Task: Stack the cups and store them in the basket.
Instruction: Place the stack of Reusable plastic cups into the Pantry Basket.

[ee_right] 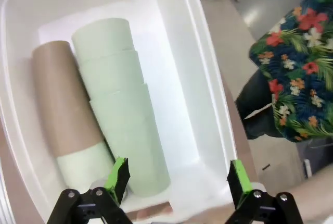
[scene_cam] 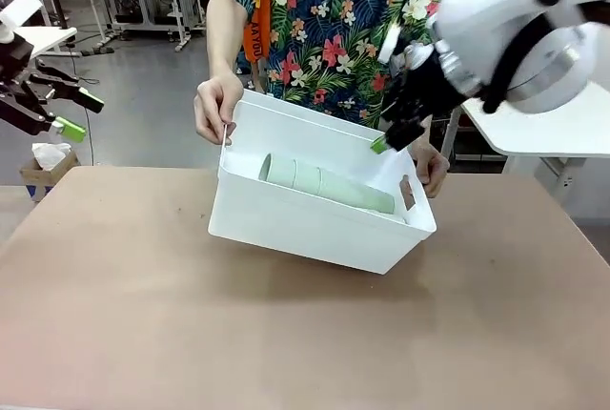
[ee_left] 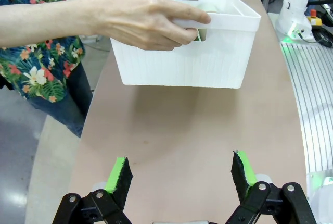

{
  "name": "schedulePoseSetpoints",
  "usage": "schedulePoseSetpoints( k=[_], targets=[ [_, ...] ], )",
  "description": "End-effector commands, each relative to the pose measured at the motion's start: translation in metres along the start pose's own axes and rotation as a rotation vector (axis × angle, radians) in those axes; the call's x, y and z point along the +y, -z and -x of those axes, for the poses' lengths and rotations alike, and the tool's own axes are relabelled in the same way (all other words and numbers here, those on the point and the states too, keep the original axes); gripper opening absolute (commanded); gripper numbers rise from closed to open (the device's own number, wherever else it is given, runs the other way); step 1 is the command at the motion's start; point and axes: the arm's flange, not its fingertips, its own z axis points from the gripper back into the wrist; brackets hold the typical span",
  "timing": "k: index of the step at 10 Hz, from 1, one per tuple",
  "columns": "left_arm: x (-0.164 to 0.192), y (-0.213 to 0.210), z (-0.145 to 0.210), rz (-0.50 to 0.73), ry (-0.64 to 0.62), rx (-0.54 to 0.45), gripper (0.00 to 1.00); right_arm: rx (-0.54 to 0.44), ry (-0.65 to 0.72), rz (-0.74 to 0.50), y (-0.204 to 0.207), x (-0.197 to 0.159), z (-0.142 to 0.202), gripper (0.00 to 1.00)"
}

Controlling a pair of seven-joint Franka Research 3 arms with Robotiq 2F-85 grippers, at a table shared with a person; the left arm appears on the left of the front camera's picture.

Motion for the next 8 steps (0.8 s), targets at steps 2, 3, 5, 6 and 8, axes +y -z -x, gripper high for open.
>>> schedulePoseSetpoints(
  k=[2,3,5,6,8],
  targets=[
    [-0.001,-0.001,-0.001,0.005,-0.001,0.007,1.0,-0.093,-0.02,-0.013,-0.082,0.016,0.033,1.0],
    [-0.001,-0.001,-0.001,0.005,-0.001,0.007,1.0,-0.148,-0.008,-0.011,-0.118,0.017,0.048,1.0],
    [-0.001,-0.001,-0.001,0.005,-0.001,0.007,1.0,-0.285,0.012,-0.044,-0.178,0.015,0.097,1.0],
    [-0.001,-0.001,-0.001,0.005,-0.001,0.007,1.0,-0.351,0.029,-0.052,-0.198,0.015,0.131,1.0],
    [-0.001,-0.001,-0.001,0.005,-0.001,0.007,1.0,-0.404,0.032,-0.061,-0.206,0.014,0.164,1.0]
  ],
)
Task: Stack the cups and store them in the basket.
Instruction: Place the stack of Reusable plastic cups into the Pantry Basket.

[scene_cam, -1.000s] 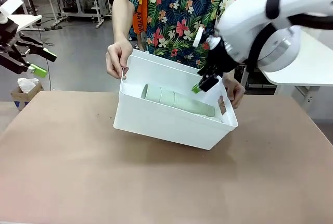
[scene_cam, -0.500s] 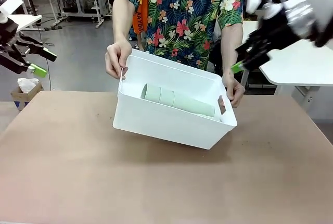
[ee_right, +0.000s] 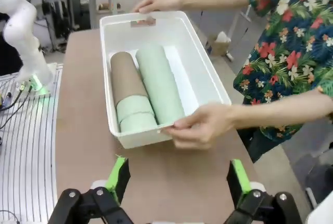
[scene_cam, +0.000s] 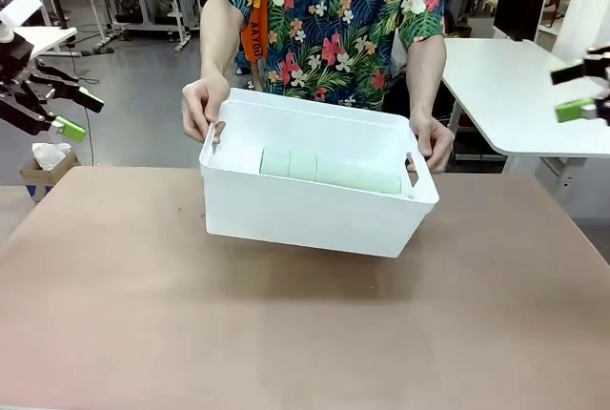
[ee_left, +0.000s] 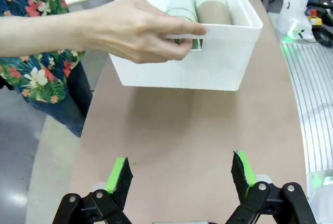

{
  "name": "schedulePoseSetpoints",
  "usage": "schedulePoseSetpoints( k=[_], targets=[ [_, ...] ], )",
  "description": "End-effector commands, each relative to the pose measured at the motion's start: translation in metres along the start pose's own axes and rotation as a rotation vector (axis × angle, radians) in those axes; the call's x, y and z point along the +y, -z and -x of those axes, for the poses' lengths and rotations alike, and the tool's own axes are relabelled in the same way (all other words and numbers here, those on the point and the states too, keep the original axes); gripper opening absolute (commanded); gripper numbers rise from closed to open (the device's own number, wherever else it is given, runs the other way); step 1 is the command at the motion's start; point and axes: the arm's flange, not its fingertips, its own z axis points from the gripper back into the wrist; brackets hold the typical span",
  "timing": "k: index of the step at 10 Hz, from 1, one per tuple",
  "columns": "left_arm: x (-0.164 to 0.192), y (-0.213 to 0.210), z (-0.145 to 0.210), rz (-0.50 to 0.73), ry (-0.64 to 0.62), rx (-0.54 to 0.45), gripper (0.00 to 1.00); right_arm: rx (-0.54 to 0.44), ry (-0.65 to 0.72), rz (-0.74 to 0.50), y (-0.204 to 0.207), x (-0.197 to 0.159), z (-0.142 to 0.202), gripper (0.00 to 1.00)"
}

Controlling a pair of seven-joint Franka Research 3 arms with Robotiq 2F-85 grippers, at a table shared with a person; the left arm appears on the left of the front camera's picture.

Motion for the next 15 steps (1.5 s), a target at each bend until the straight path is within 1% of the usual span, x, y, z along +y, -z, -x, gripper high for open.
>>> schedulePoseSetpoints(
  k=[1,2,3,15],
  targets=[
    [-0.001,-0.0004,0.0,0.005,-0.003,0.006,1.0,-0.039,-0.001,-0.017,0.0028,-0.0067,0.022,1.0],
    [-0.001,-0.0004,0.0,0.005,-0.003,0.006,1.0,-0.063,-0.011,-0.033,0.0029,-0.0103,0.0252,1.0],
    [-0.001,-0.0004,0.0,0.005,-0.003,0.006,1.0,-0.016,0.011,-0.007,-0.0068,-0.0016,0.0157,1.0],
    [-0.001,-0.0004,0.0,0.005,-0.003,0.006,1.0,-0.016,0.011,-0.007,-0.0068,-0.0016,0.0157,1.0]
  ],
)
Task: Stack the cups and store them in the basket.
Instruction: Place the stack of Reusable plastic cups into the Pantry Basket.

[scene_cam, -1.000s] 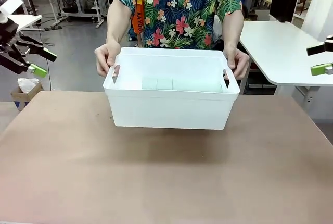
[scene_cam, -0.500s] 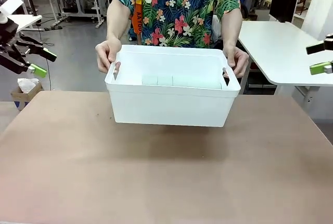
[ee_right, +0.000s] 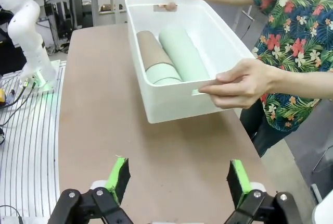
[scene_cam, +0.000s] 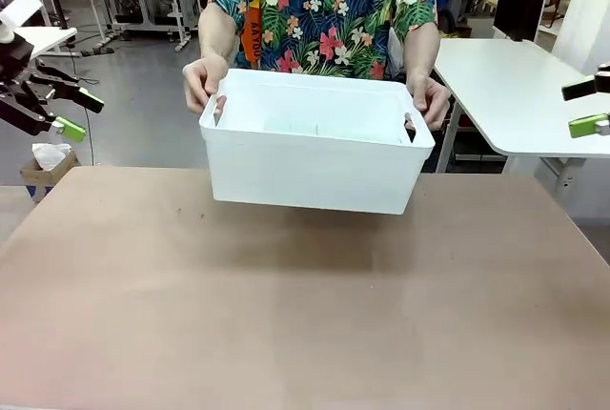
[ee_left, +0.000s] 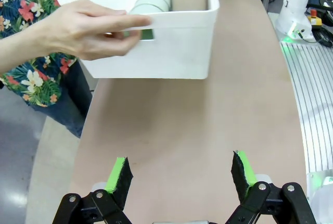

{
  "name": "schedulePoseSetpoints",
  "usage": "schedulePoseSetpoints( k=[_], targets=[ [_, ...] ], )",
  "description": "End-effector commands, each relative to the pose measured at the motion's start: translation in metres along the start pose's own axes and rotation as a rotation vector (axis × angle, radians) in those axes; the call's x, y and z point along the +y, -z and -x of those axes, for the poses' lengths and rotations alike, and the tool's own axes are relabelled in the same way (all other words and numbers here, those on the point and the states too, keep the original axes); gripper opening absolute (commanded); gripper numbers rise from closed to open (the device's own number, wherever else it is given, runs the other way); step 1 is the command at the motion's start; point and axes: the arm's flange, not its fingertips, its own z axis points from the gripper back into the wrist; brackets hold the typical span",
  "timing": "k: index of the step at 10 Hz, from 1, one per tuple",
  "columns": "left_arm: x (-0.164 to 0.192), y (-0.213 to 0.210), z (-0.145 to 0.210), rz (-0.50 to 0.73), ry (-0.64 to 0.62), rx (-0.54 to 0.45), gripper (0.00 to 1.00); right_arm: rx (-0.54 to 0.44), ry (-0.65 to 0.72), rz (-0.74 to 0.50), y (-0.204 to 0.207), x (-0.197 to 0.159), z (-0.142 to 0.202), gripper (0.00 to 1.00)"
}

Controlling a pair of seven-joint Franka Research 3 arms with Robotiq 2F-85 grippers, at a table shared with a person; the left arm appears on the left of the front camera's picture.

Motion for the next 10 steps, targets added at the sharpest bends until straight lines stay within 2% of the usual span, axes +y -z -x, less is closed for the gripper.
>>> schedulePoseSetpoints(
  k=[1,10],
  targets=[
    [-0.0011,-0.0005,-0.0002,0.005,-0.002,0.006,1.0,-0.026,-0.007,0.003,-0.0004,-0.0013,-0.0035,1.0],
    [-0.0011,-0.0005,-0.0002,0.005,-0.002,0.006,1.0,-0.026,-0.007,0.003,-0.0004,-0.0013,-0.0035,1.0]
  ],
)
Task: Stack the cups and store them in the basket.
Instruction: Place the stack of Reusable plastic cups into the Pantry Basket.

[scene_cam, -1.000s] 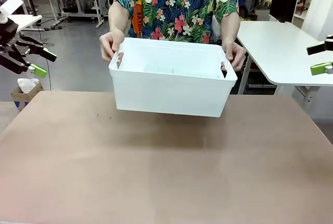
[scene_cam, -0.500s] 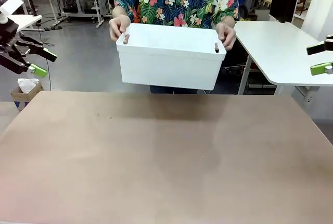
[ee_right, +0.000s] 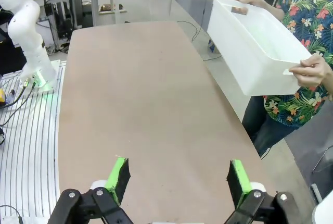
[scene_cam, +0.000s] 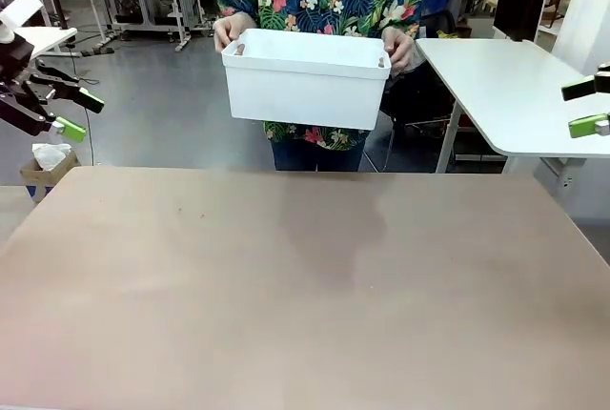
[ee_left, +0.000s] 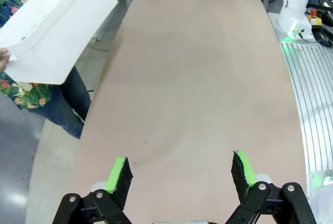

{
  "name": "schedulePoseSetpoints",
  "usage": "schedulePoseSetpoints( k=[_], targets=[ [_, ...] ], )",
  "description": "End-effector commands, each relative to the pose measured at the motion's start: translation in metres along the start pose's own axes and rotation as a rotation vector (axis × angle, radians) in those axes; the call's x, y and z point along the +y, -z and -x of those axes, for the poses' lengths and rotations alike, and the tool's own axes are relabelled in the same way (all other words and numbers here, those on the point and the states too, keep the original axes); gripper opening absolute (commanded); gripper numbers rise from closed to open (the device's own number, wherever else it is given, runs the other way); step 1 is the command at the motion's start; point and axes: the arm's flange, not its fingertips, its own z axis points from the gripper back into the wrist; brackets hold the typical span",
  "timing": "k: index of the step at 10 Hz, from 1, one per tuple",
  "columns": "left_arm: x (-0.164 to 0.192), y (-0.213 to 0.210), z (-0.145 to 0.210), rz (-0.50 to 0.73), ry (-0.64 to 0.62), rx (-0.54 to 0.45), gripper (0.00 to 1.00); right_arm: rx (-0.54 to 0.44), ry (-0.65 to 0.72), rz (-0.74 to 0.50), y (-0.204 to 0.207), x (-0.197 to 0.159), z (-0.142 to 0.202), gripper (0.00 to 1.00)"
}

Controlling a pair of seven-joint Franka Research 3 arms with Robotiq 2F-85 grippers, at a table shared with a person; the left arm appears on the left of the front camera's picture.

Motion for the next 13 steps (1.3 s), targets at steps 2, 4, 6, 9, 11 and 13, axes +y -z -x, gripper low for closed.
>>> schedulePoseSetpoints(
  k=[2,4,6,9,11,13],
  targets=[
    [-0.0011,-0.0005,-0.0002,0.005,-0.002,0.006,1.0,-0.026,-0.007,0.003,-0.0005,-0.0014,-0.0034,1.0],
    [-0.0011,-0.0005,-0.0002,0.005,-0.002,0.006,1.0,-0.026,-0.007,0.003,-0.0005,-0.0014,-0.0034,1.0],
    [-0.0011,-0.0005,-0.0002,0.005,-0.002,0.006,1.0,-0.026,-0.007,0.003,-0.0005,-0.0014,-0.0034,1.0],
    [-0.0011,-0.0005,-0.0002,0.005,-0.002,0.006,1.0,-0.026,-0.007,0.003,-0.0005,-0.0014,-0.0034,1.0],
    [-0.0011,-0.0005,-0.0002,0.005,-0.002,0.006,1.0,-0.026,-0.007,0.003,-0.0005,-0.0014,-0.0034,1.0],
    [-0.0011,-0.0005,-0.0002,0.005,-0.002,0.006,1.0,-0.026,-0.007,0.003,-0.0005,-0.0014,-0.0034,1.0]
  ],
)
